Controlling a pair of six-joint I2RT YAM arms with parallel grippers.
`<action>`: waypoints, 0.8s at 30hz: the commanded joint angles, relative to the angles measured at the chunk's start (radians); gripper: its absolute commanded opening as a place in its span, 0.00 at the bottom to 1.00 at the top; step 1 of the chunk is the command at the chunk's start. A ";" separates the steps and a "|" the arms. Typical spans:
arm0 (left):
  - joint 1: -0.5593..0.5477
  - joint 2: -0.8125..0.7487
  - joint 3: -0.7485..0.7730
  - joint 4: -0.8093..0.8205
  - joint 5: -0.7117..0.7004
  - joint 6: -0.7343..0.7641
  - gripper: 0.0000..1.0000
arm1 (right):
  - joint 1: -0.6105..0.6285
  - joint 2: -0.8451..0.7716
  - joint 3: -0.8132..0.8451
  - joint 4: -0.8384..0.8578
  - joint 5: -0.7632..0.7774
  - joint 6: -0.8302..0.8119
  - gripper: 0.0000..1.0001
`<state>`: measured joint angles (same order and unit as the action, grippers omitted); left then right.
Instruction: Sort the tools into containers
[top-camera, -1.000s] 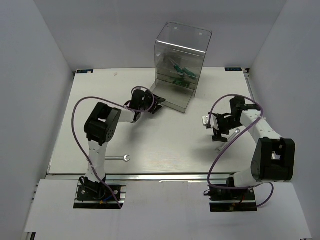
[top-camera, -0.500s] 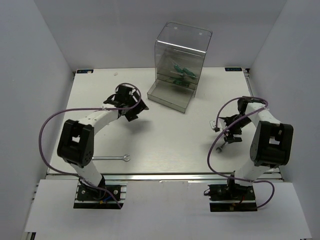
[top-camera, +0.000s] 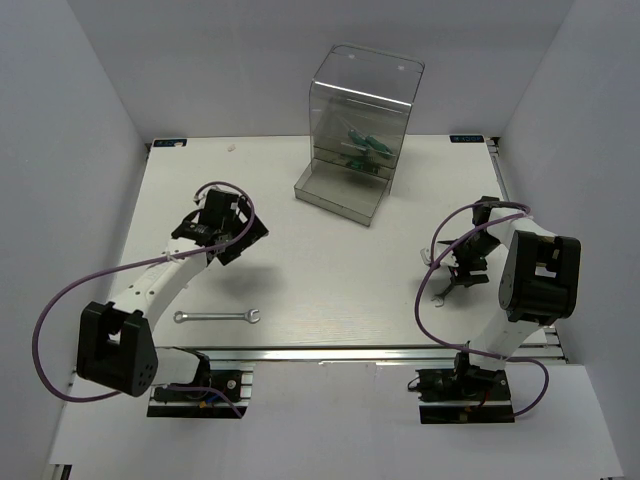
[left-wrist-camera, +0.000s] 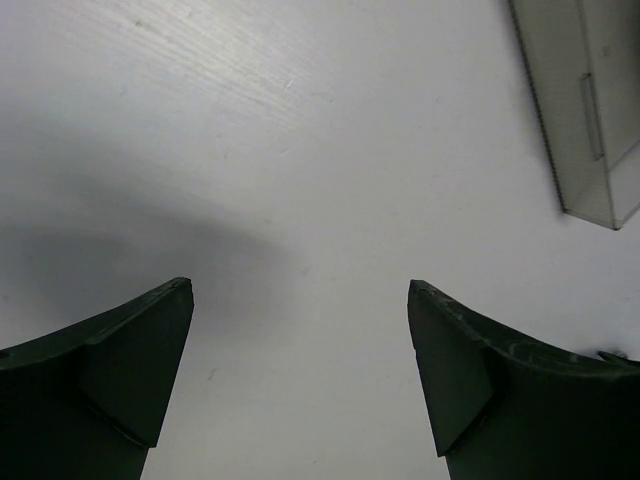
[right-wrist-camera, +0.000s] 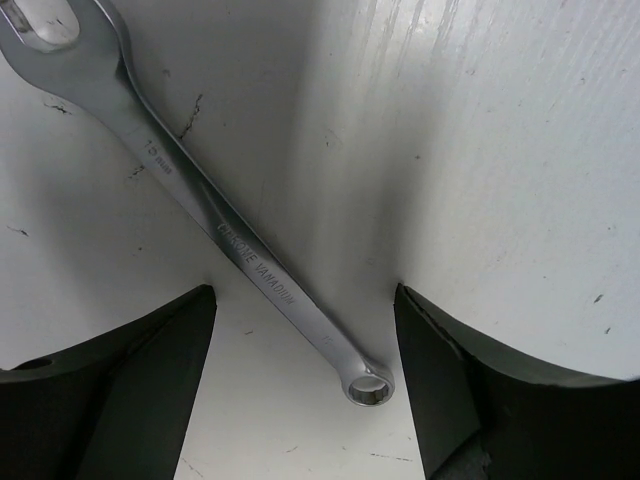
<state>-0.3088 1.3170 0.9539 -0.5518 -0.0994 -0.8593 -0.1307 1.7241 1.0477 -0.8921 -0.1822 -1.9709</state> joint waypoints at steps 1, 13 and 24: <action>0.007 -0.041 -0.040 -0.071 -0.031 -0.027 0.98 | -0.003 0.028 -0.023 0.005 0.018 -0.465 0.77; 0.019 -0.119 -0.089 -0.120 -0.042 -0.053 0.98 | 0.009 0.015 -0.094 -0.061 -0.010 -0.540 0.67; 0.019 -0.160 -0.107 -0.148 -0.049 -0.058 0.98 | 0.092 0.006 -0.129 -0.022 -0.026 -0.436 0.58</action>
<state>-0.2958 1.2041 0.8589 -0.6777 -0.1253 -0.9089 -0.0624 1.6810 0.9878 -0.8951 -0.1753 -1.9728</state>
